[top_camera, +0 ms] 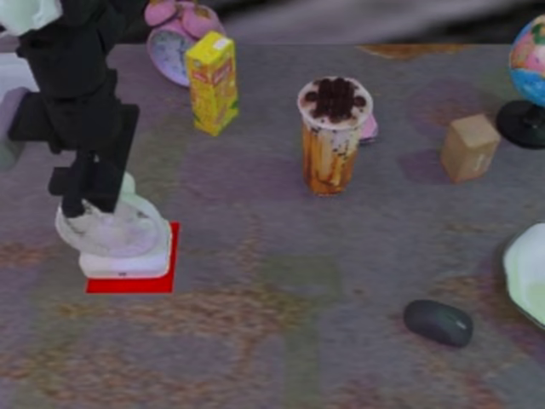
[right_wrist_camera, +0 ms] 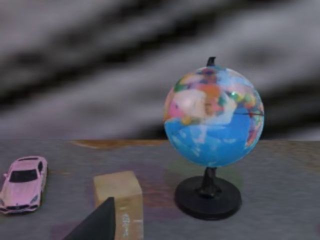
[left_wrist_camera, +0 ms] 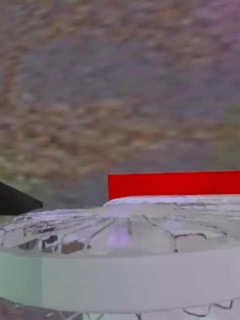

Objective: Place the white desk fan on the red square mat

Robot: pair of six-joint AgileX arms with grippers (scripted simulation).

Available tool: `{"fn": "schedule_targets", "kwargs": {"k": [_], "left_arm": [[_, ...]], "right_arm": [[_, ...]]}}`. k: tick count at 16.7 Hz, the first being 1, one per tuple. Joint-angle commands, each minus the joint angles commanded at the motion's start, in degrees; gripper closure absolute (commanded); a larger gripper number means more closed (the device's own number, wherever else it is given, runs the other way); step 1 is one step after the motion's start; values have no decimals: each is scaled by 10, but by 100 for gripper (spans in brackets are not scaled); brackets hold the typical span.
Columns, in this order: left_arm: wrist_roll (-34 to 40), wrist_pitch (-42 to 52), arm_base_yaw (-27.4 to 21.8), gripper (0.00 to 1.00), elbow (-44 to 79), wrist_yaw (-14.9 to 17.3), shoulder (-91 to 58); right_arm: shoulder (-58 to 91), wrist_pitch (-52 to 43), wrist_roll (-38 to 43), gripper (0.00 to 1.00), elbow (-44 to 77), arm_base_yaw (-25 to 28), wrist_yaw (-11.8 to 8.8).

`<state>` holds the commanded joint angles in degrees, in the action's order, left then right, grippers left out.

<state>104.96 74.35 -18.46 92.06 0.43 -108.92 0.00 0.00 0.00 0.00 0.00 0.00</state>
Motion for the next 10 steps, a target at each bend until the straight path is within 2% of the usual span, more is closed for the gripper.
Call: {"fn": "schedule_targets", "kwargs": {"k": [4, 10], "left_arm": [[0, 0, 0, 2, 0, 0, 0], [0, 0, 0, 0, 0, 0, 0]], "right_arm": [[0, 0, 0, 0, 0, 0, 0], [0, 0, 0, 0, 0, 0, 0]]}}
